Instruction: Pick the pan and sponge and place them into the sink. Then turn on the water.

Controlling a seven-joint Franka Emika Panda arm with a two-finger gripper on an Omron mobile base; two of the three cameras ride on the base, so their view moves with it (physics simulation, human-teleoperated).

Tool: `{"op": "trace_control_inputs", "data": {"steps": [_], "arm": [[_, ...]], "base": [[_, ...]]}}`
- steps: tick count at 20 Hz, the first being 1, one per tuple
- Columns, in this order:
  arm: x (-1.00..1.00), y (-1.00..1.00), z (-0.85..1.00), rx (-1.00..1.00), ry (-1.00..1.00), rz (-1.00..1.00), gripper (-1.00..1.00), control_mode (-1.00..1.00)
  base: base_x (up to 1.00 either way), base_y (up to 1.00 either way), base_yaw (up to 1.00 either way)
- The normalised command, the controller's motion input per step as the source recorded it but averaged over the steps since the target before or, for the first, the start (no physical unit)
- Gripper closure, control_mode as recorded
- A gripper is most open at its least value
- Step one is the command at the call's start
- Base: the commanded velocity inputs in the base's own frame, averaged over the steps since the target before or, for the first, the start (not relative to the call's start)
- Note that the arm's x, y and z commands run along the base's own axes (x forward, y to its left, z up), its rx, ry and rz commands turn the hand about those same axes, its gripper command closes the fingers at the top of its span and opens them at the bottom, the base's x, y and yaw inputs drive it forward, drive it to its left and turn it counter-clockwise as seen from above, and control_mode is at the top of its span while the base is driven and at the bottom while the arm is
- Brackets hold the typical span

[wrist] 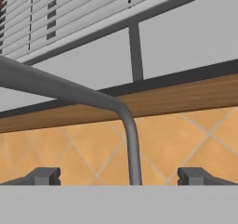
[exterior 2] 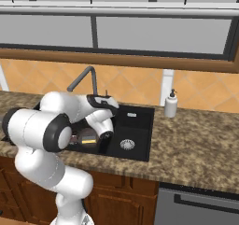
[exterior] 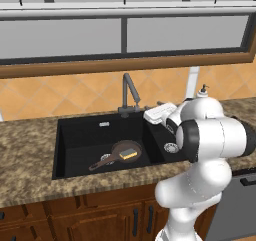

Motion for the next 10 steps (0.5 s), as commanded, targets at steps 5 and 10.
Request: {"op": "trace_control_inputs", "data": {"steps": [5,10], "arm": [[0.44,0.0,0.0,0.0,0.02,0.0,-1.0,-1.0],[0.47,0.0,-0.07,0.0,0.04,0.0,-1.0,-1.0]], "base": [[0.0,0.0,0.0],[0.0,0.0,0.0]]}}
